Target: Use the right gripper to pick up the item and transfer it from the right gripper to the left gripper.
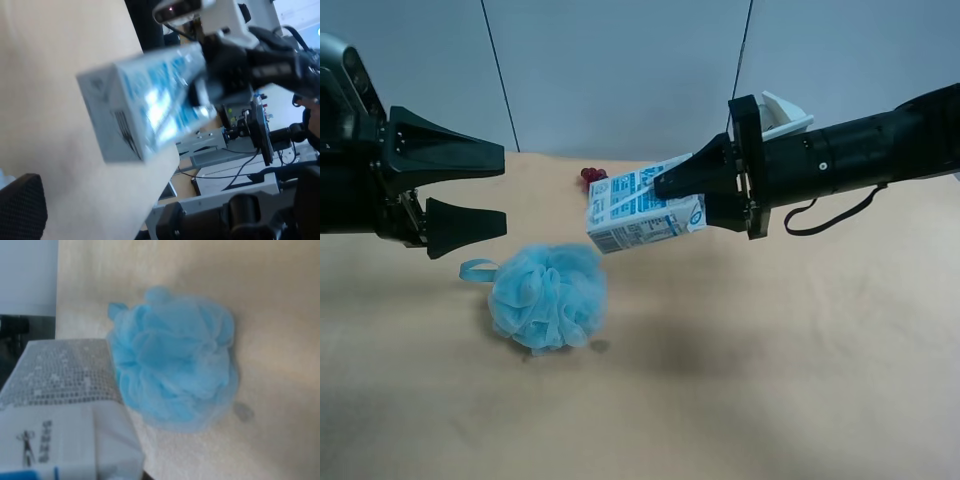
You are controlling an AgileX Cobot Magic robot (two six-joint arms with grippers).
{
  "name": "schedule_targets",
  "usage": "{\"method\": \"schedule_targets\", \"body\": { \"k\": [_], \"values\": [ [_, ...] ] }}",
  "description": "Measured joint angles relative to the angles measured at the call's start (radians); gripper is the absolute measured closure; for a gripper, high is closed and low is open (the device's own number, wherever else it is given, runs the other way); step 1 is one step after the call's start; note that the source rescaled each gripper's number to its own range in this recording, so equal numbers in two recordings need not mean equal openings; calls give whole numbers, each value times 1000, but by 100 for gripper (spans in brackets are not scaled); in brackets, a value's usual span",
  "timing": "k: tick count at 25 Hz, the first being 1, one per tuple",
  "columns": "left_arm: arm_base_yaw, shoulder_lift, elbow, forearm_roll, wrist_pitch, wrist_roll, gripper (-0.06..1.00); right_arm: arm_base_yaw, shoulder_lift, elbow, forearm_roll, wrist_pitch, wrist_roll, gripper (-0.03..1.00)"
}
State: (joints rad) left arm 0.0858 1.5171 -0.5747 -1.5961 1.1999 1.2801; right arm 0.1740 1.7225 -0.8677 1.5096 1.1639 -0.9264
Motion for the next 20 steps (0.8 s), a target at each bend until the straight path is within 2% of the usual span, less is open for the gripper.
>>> {"method": "schedule_targets", "body": {
  "k": [5, 14, 20],
  "values": [
    [0, 46, -51, 6, 2, -15, -6, 68, 0, 0, 75, 2, -64, 97],
    [-3, 81, -54, 16, 3, -57, -6, 73, 0, 0, 129, 1, -116, 97],
    [-108, 116, -84, 19, 3, -59, -6, 85, 0, 0, 143, -1, -129, 97]
  ]
}}
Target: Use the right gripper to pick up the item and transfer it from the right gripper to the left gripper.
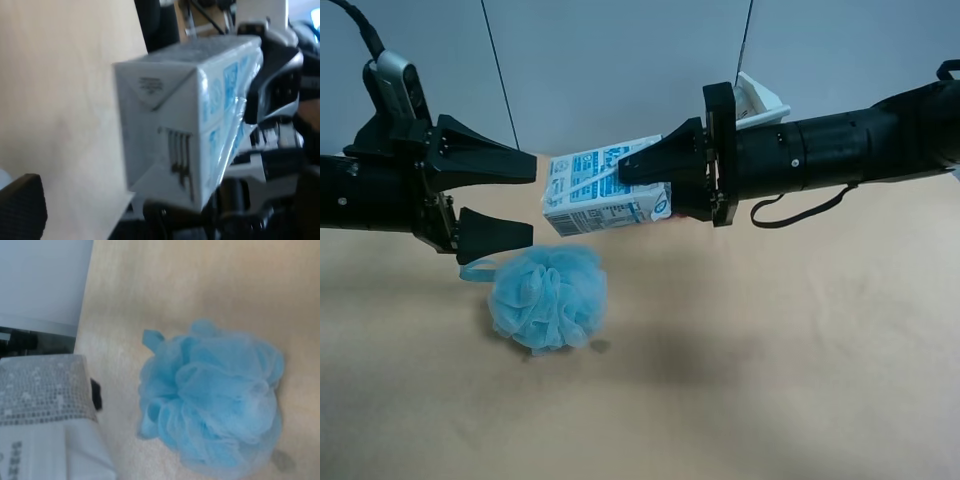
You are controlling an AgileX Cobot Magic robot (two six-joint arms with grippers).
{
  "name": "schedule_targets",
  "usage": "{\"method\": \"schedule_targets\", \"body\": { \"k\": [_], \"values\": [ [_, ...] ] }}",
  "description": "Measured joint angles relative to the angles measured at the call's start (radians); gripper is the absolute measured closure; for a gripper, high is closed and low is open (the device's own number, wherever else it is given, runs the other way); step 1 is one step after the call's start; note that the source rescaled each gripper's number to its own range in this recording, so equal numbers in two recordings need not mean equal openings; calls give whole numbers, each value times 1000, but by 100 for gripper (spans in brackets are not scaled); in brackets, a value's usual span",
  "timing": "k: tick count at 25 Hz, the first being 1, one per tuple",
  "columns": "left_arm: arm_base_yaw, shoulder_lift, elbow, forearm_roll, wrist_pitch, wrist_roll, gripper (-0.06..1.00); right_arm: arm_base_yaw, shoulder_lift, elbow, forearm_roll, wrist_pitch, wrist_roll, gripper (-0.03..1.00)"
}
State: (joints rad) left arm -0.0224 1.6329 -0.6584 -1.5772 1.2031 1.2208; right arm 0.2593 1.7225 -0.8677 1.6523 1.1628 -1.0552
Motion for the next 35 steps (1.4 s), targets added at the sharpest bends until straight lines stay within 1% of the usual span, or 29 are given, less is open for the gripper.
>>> {"method": "schedule_targets", "body": {
  "k": [3, 6, 14, 21, 28, 31, 33, 35],
  "values": [
    [-38, 14, -37, -8, 0, -1, -6, 8, 0, 0, 2, 1, -8, 97],
    [-59, 22, -67, -14, 0, -8, -6, 8, 0, 0, 4, 0, -8, 97],
    [-61, 22, -84, -22, 1, -12, -6, 12, 0, 0, 14, 0, -11, 97],
    [-61, 33, -85, -22, 1, -12, -6, 51, 0, 0, 20, 0, -34, 97],
    [-61, 58, -85, -21, 1, -19, -6, 52, 0, 0, 22, 0, -41, 97],
    [-61, 58, -85, -20, 1, -23, -4, 52, 0, 0, 22, 0, -41, 97],
    [-68, 58, -85, -20, 1, -29, -3, 52, 0, 0, 22, 0, -41, 97],
    [-91, 58, -85, -19, 1, -35, -3, 52, 0, 0, 22, 0, -41, 97]
  ]
}}
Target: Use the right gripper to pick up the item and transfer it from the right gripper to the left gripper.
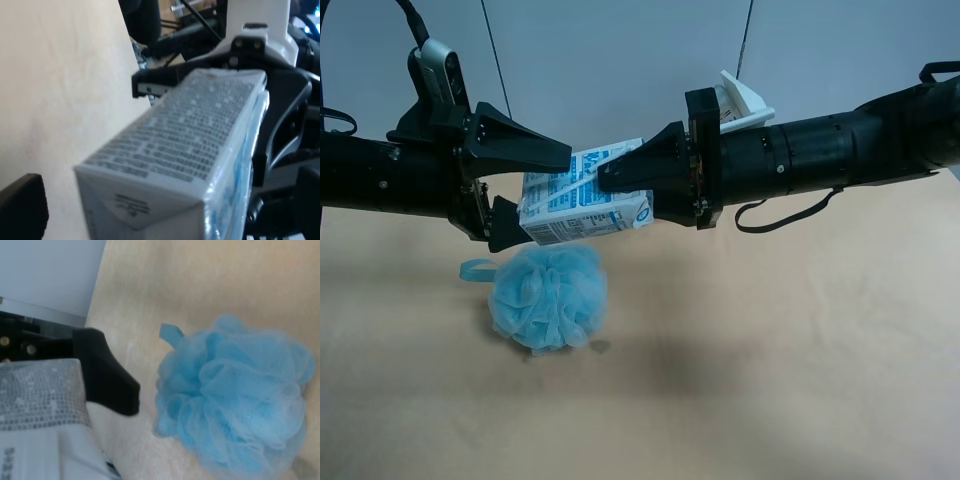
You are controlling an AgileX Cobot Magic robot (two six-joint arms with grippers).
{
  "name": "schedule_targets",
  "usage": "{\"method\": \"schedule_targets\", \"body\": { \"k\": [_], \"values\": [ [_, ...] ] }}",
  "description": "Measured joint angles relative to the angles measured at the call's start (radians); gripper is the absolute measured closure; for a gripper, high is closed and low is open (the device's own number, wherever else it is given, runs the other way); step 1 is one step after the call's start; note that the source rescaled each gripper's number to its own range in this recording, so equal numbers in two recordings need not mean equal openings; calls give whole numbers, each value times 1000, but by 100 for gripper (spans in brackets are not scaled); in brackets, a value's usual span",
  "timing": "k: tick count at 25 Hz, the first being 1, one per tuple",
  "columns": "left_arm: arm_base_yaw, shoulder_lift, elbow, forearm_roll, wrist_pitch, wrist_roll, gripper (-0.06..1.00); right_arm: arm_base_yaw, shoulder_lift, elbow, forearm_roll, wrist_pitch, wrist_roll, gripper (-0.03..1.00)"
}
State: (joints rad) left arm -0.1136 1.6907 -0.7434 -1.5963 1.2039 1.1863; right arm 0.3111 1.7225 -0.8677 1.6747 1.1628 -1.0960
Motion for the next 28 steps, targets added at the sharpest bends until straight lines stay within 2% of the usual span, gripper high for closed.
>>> {"method": "schedule_targets", "body": {
  "k": [4, 9, 12, 23, 28],
  "values": [
    [-42, 0, 0, -1, 0, 5, -3, 0, 0, 0, 0, 0, 0, 97],
    [-45, 0, 0, -5, 0, 8, -3, 0, 0, 0, 1, 0, 0, 97],
    [-45, 0, 0, -7, 0, 9, 1, 0, 0, 0, 1, 0, 0, 97],
    [-45, 0, 0, -7, 0, 22, 24, 0, 0, 0, 4, 0, 0, 97],
    [-45, 0, 0, -8, 0, 23, 45, 0, 0, 0, 4, 0, 0, 97]
  ]
}}
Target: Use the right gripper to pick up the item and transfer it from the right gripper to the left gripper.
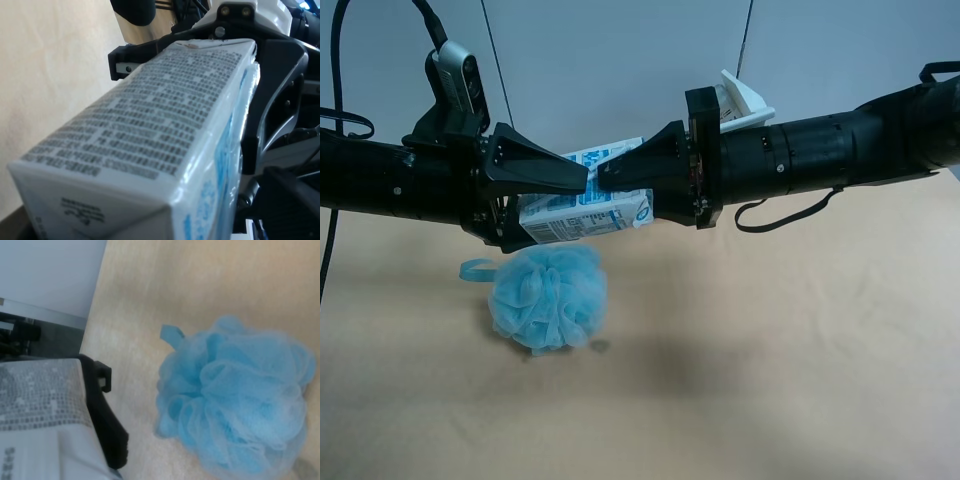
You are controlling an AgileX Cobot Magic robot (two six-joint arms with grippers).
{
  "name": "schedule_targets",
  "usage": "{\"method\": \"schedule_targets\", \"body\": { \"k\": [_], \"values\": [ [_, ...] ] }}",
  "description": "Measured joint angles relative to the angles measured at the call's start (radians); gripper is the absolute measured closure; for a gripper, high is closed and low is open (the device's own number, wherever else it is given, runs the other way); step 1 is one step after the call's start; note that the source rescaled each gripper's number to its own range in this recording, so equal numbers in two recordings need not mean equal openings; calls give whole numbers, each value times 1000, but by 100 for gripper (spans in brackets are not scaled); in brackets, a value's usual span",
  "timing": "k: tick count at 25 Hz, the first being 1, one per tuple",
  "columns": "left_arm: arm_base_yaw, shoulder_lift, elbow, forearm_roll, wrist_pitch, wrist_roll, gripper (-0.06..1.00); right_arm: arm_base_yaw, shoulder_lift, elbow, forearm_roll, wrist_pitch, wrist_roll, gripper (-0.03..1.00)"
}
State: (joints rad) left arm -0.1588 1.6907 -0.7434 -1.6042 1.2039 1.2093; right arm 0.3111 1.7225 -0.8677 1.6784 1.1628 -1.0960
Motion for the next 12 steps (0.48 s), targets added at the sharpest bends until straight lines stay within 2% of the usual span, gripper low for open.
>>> {"method": "schedule_targets", "body": {
  "k": [8, 12],
  "values": [
    [0, 2, 0, -34, -7, 0, 70, 0, 0, 0, 8, 4, 0, 97],
    [0, 2, 0, -37, -4, 0, 72, 0, 0, 0, 9, 3, 0, 97]
  ]
}}
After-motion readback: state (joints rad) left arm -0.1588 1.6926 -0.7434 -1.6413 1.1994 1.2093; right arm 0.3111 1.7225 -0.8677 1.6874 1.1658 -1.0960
